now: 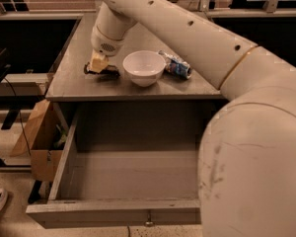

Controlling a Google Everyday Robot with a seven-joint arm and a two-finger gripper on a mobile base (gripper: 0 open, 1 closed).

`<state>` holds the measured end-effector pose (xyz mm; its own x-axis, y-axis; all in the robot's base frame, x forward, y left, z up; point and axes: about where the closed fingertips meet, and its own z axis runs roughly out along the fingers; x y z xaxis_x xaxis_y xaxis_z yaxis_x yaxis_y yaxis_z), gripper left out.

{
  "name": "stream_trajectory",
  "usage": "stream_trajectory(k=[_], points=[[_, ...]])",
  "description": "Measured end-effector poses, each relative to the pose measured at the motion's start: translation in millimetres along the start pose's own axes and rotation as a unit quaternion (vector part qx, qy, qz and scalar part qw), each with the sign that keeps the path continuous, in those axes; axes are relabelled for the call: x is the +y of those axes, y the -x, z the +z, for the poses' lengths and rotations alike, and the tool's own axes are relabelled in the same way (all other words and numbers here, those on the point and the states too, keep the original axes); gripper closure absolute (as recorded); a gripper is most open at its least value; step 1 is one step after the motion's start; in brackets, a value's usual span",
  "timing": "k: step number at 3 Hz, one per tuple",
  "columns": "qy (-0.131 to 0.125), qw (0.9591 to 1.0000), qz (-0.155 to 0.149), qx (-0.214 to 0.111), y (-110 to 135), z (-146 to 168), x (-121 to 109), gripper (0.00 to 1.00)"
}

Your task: Place rxbar chocolate into top drawer

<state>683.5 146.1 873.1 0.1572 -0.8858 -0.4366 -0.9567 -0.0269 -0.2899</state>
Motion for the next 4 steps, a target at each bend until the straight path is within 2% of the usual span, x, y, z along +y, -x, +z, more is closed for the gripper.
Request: stream_trajectory(k=[1, 2, 3, 4], points=[[-0.009, 0.9998, -0.007, -0.017, 0.1, -26.7, 18.4, 1.00], [0.000, 0.9981, -0.030, -0.054, -0.4, -60.1, 54.5, 1.00], [0.047, 0.9917, -0.062, -0.102, -9.8, -84.5, 100.6, 1.00], [0.116, 0.9833, -0.078, -0.117, -38.0, -93.1, 153.7, 1.00]])
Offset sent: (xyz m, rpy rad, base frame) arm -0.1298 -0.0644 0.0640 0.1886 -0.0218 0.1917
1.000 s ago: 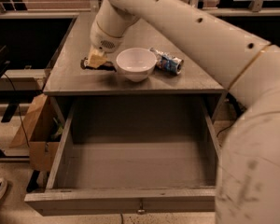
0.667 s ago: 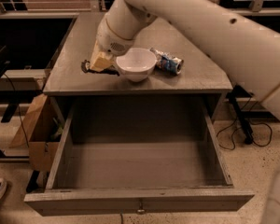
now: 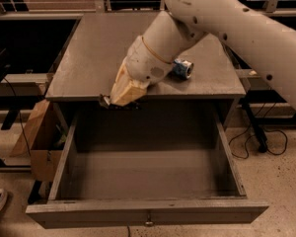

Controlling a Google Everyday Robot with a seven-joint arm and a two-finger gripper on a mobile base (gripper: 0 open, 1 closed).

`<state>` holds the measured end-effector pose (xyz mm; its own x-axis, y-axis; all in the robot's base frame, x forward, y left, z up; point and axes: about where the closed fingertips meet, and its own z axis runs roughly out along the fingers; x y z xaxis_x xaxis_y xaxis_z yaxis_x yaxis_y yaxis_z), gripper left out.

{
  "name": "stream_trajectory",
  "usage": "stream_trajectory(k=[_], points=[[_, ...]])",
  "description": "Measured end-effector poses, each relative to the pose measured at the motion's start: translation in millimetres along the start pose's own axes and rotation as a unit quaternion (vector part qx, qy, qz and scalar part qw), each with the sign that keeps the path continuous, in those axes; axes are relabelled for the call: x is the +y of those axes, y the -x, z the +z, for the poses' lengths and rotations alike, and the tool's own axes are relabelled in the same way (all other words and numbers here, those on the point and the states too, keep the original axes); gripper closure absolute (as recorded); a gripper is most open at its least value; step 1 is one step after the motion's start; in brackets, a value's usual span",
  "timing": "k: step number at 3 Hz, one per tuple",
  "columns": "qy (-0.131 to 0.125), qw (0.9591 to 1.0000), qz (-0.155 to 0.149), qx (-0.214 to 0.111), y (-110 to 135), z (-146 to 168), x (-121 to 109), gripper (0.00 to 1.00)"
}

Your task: Place rxbar chocolate into top drawer

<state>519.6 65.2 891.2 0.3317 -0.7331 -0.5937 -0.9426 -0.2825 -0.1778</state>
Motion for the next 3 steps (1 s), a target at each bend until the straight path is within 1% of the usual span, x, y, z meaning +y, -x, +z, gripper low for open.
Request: stream_trajectory(k=[1, 2, 3], points=[[0.051, 0.9980, 0.036, -0.007, -44.7, 10.5, 55.4, 1.00], [0.084, 0.9900, 0.112, 0.016, -106.3, 39.6, 101.0, 1.00], [0.090, 0.9734, 0.205, 0.050, -160.0, 79.7, 124.9, 1.00]])
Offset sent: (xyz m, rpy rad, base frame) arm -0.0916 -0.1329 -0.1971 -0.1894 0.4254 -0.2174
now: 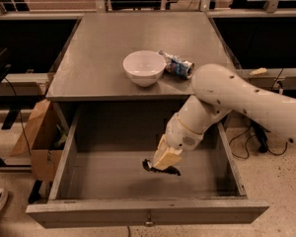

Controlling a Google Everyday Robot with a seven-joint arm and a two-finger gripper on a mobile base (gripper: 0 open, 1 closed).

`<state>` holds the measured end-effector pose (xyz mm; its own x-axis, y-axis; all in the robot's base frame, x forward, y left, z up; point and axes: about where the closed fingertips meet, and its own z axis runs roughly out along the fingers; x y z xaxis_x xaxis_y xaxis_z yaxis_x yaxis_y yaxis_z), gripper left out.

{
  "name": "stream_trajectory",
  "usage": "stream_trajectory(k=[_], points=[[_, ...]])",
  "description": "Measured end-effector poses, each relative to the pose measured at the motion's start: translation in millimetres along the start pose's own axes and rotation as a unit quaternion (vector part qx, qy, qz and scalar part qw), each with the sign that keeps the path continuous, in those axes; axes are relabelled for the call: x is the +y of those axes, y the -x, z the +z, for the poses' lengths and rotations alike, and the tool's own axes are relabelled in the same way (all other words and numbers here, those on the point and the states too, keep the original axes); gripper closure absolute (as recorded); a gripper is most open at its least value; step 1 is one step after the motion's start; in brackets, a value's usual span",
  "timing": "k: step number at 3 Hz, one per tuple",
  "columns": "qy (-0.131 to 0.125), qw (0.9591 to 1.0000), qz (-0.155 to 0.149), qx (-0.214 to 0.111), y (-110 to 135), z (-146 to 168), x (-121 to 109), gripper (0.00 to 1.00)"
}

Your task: Place rxbar chocolate into top drawer

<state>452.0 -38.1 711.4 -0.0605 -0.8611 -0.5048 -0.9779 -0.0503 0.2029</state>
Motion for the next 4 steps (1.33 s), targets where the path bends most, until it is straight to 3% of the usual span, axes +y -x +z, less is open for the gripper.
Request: stream_trajectory(k=[1, 2, 3, 4], points=[[-0.036, 0.9951, 0.089, 0.023, -21.0, 22.1, -25.2, 0.81], [-0.083, 0.9832, 0.158, 0.036, -19.6, 19.6, -47.9, 0.58], [-0.111, 0.9721, 0.202, 0.044, -17.0, 15.0, -59.3, 0.35], [-0.115, 0.9700, 0.209, 0.045, -16.5, 14.3, -61.1, 0.11]])
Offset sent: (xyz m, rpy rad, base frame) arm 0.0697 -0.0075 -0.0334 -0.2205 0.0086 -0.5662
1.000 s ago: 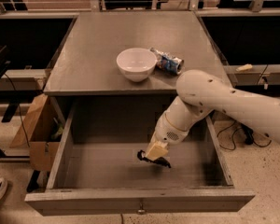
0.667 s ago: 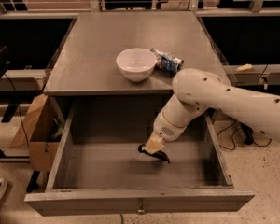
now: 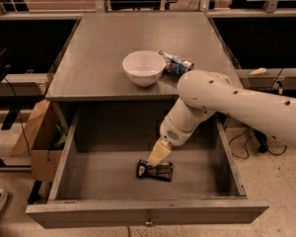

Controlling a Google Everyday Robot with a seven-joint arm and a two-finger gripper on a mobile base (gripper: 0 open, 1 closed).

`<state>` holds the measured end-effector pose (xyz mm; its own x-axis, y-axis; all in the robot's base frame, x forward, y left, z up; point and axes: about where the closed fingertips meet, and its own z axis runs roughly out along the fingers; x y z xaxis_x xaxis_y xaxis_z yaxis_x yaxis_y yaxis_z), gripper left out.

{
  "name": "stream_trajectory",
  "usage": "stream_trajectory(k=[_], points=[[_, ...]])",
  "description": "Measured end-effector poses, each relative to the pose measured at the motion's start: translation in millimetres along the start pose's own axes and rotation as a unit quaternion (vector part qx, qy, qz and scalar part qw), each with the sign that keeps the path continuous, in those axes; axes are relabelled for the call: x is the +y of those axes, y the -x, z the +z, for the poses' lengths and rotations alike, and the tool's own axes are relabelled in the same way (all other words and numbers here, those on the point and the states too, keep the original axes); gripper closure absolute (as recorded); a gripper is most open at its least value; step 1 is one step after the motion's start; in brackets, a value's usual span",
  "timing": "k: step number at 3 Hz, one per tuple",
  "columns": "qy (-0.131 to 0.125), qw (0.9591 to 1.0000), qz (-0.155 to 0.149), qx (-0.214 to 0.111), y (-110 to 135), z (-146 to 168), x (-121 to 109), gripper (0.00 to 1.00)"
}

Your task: Place rxbar chocolate into top drawer

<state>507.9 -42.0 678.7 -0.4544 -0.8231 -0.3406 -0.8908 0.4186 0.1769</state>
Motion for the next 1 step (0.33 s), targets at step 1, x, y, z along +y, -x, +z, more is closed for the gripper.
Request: stream_trajectory(k=[1], points=[[0.000, 1.0000, 0.000, 0.000, 0.0, 0.0, 0.0, 0.00]])
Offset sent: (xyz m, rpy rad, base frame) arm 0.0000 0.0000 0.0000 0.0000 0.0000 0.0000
